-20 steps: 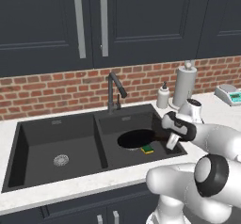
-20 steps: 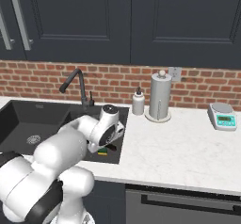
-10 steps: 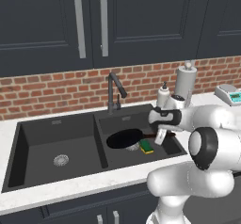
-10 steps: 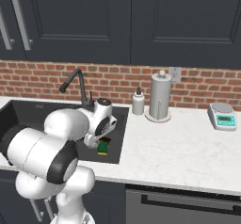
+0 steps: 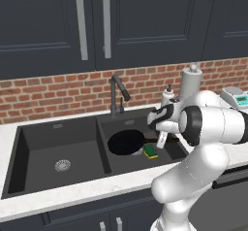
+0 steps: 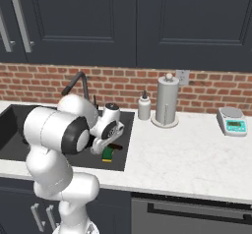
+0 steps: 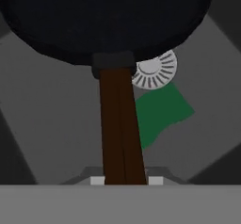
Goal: Pick the pan and sponge and place them into the sink. Then turn on the water.
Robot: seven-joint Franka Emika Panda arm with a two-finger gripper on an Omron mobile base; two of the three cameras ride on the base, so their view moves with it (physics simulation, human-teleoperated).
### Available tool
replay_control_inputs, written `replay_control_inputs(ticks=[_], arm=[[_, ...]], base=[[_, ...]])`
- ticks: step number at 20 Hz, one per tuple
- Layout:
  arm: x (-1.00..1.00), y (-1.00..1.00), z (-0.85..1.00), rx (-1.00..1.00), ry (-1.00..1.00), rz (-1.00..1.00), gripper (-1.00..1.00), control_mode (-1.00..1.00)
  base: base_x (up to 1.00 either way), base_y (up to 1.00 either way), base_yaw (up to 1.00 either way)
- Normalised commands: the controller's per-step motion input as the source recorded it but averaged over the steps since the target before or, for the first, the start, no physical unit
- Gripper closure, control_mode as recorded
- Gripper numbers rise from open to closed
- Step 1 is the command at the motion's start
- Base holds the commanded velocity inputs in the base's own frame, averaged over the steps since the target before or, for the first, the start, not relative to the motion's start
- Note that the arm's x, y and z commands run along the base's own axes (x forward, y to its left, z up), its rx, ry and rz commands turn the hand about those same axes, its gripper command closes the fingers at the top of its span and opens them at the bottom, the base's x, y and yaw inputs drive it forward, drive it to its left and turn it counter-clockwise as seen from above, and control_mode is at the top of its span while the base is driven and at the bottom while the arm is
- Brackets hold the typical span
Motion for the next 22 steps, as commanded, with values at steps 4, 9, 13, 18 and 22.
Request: replay_control_inputs(ticks=[4, 9, 13, 18, 22], arm=[[0.00, 0.00, -0.63, -0.04, 0.00, 0.00, 1.00, -1.00], [0.00, 0.00, -0.62, -0.03, -0.02, 0.00, 1.00, -1.00], [0.01, 0.00, -0.53, 0.00, -0.04, 0.00, 1.00, -1.00], [0.02, 0.03, -0.43, 0.00, -0.01, 0.00, 1.00, -1.00], [0.00, 0.00, -0.26, 0.00, 0.00, 0.00, 1.00, -1.00]], base=[[0.00, 0.00, 0.00], [0.00, 0.00, 0.00], [0.00, 0.00, 0.00], [0.00, 0.00, 0.00], [0.00, 0.00, 0.00]])
